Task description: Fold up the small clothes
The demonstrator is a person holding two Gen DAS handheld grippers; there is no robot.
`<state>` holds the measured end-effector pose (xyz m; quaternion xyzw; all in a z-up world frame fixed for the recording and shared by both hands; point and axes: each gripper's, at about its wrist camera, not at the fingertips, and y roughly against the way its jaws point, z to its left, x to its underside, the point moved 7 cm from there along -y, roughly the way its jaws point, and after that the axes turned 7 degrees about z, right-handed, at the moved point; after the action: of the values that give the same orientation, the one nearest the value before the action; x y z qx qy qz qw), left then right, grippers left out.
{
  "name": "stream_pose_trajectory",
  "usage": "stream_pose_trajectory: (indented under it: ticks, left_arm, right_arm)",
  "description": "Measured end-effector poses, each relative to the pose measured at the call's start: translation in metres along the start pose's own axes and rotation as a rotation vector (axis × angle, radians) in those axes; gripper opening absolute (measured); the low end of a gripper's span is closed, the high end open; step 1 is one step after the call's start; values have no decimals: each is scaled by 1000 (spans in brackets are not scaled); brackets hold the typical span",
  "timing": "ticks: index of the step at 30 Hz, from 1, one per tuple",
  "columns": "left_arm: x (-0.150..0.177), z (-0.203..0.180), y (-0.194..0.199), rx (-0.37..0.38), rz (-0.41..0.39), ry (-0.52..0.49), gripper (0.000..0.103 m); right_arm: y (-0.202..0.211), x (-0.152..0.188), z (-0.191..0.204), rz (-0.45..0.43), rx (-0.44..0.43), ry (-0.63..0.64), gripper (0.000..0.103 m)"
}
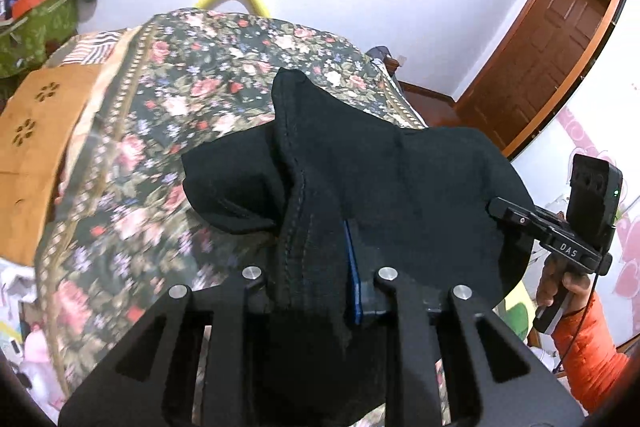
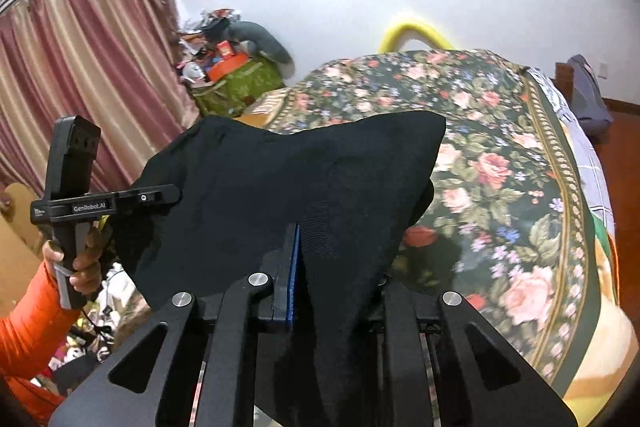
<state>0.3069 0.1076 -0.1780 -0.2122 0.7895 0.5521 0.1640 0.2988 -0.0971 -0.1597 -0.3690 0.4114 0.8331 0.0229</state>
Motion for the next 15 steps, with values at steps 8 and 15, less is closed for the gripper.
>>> stream_pose_trajectory:
  ticks: [8,15]
  left_arm:
    - [51,39,-8,-53,66,35,22]
    - [94,71,-40,-97,162,68,32]
  right_arm:
    - [-35,32,21,80,-37,-47,14]
    - [-68,71,17,210,14,-40,19]
